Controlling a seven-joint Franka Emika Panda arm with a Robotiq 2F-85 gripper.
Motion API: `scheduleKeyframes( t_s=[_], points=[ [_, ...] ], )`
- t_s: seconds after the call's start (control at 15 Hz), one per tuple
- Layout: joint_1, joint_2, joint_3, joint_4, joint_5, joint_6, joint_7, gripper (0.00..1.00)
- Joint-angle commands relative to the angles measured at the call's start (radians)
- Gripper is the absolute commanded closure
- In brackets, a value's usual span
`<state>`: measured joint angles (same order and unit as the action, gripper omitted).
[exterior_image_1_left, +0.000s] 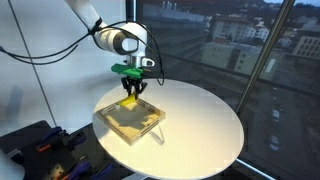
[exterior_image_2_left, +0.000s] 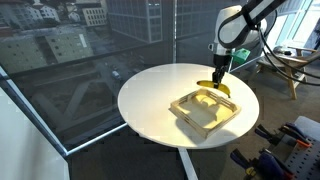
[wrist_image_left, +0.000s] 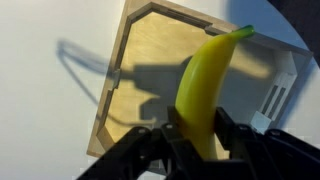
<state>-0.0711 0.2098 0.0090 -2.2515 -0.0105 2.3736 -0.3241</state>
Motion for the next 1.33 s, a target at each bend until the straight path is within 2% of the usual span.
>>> scheduleKeyframes(
  t_s=[0.0, 0.67, 1.27],
  points=[
    [0.001, -0.014, 0.001, -0.028, 0.001, 0.028, -0.019, 0.84],
    [0.005, 0.038, -0.026, -0.017, -0.01, 0.021, 0.106, 0.84],
    [0.028, 0.08, -0.052, -0.017, -0.063, 0.087, 0.273, 0.84]
  ],
)
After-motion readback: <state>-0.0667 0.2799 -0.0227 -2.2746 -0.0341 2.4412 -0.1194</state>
